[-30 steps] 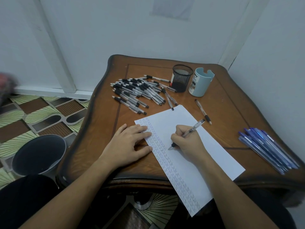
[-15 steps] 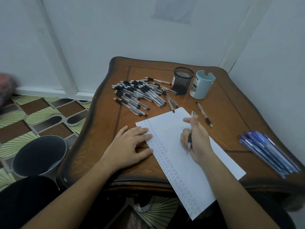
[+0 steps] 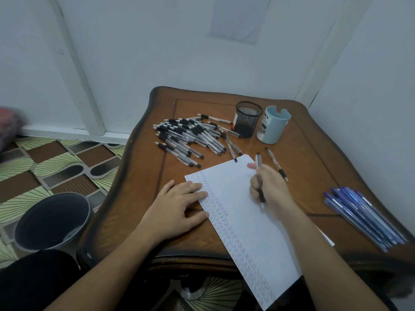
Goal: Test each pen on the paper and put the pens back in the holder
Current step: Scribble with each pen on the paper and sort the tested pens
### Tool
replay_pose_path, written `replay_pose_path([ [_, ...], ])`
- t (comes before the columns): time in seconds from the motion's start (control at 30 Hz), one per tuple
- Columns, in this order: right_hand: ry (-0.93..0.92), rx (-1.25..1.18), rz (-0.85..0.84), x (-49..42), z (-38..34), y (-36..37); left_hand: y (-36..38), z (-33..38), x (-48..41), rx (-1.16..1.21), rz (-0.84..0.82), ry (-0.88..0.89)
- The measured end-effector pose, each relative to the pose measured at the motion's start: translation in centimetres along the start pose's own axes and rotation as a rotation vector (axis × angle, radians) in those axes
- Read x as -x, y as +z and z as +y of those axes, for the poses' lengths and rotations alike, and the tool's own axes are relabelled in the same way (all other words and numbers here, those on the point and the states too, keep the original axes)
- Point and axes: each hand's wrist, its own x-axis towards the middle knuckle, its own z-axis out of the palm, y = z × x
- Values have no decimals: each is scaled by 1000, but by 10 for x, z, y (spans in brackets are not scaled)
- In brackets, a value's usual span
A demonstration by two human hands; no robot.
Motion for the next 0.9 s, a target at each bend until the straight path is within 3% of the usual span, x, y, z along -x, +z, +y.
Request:
replay_pose_path([
  [0.07,6,83,49,-16,-16,-17,-1,0,0,1,-6,-2],
  [0.2,-46,706,187,-54,-40,-55,-1,1,0,1,5,1],
  [0.3,-40,875,220,-72,-45,-67,0,1,1,4,15,-4],
  [0.5,-34,964,133,-87,-41,-63,0,0,0,-2,15,5],
  [0.6,-82,1086,226,-90,-39,-60,2,-1,0,7,33,8],
  [0.7,-311,1195,374,-92,-36,-43,3,-2,0,3,26,8],
  [0.77,-409,1183,263,-93,-35,-22,3,-3,0,-5,24,5],
  [0.83,-380,1122,142,-94,-32,4,3,-2,0,-1,20,5],
  [0.9,-312,1093,144,-101,-26,22,3,-2,0,1,16,5],
])
